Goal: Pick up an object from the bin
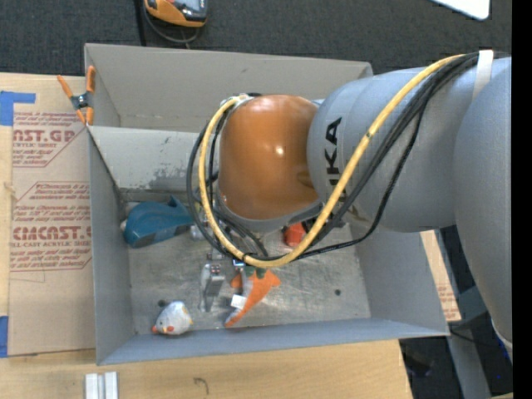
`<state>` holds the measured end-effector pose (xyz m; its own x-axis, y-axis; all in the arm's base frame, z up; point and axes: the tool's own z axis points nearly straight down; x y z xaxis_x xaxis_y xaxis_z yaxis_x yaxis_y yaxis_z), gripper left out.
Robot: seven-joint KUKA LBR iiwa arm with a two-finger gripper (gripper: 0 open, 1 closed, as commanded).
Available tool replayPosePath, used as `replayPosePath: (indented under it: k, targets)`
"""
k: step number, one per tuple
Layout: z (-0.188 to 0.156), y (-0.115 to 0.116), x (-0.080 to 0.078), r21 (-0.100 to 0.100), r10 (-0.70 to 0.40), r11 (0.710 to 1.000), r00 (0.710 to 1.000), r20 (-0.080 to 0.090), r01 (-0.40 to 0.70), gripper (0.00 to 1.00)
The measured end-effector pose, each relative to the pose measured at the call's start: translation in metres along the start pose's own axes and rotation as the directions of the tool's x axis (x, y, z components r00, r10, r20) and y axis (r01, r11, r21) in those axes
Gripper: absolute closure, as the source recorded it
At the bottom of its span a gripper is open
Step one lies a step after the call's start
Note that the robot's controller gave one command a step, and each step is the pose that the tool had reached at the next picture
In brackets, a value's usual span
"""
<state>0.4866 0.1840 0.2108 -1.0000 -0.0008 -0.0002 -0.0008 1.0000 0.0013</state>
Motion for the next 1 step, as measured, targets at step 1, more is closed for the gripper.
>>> replayPosePath:
  k: [1]
  targets:
    - [0.0000, 0.0000, 0.0000, 0.000, 0.000, 1.000, 1.000, 0.000, 0.000, 0.00]
